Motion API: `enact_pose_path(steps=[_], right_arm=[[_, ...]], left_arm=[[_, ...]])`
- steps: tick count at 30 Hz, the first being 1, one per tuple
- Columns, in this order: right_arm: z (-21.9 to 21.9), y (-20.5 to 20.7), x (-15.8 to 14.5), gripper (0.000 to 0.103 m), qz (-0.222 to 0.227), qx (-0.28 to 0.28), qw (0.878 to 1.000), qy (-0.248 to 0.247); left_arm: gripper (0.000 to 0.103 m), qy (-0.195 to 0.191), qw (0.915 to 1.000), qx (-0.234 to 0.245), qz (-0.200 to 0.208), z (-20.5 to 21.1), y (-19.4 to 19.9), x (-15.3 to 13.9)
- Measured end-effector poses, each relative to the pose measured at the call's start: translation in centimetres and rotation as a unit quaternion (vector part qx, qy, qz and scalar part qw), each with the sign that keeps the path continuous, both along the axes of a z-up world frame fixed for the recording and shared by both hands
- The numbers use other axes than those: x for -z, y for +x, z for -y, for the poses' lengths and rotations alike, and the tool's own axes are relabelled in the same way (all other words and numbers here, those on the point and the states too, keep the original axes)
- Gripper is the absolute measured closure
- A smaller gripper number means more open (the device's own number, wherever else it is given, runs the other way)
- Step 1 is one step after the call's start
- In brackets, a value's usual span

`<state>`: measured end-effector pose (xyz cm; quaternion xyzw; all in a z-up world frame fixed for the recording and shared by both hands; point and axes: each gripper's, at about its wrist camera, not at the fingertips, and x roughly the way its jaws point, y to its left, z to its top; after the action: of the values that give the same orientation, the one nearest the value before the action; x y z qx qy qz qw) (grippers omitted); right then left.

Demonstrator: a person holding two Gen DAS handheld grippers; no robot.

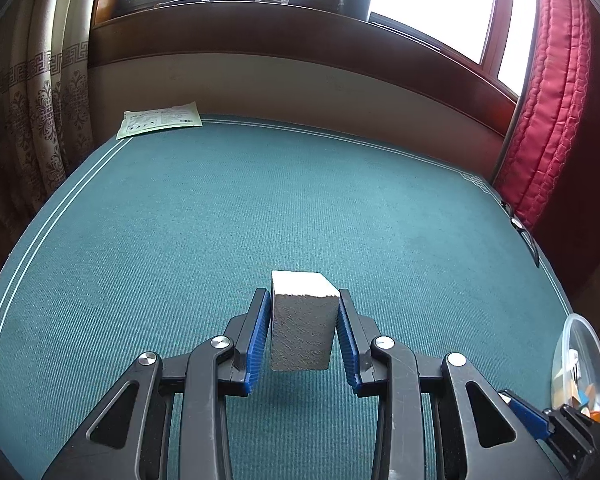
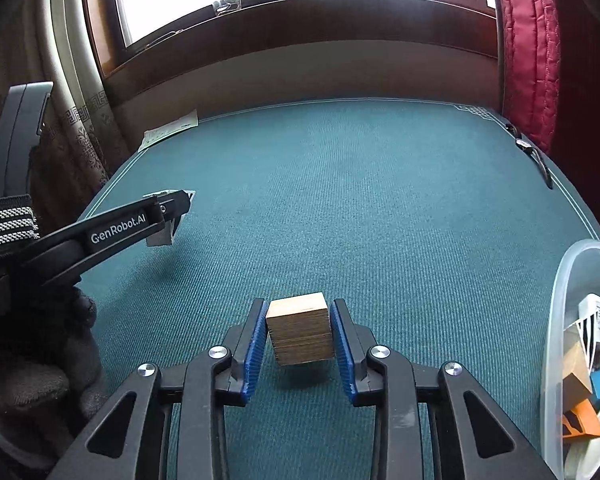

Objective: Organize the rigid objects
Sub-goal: 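Grasp the small wooden triangular block with the right gripper while the left gripper holds the grey block, then carry the wooden triangular block into the clear bowl with the right gripper and release it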

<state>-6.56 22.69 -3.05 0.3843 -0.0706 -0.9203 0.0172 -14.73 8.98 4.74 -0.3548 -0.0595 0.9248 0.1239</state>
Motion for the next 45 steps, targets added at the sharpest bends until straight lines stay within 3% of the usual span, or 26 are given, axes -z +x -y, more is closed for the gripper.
enact_pose_path(steps=[20,36,41,45], right_arm=[[-7.8,6.5,-4.9,0.070,-0.062,0.118,0.991,0.007],[-14.7,9.6,-3.8,0.069,-0.050,0.235,0.971,0.005],[-15.9,10.7,-3.4,0.056,-0.047,0.259,0.965,0.000],[-16.2,11.4,-3.3,0.054,-0.050,0.261,0.964,-0.004]], left_arm=[[0.069,-0.015,0.9976,0.066,-0.013,-4.2,3.0,-0.2],[0.069,-0.022,0.9963,0.081,-0.018,-4.5,3.9,-0.2],[0.069,-0.025,0.9963,0.081,-0.016,-4.6,4.0,-0.1],[0.069,-0.030,0.9961,0.081,-0.015,-4.8,4.3,-0.1]])
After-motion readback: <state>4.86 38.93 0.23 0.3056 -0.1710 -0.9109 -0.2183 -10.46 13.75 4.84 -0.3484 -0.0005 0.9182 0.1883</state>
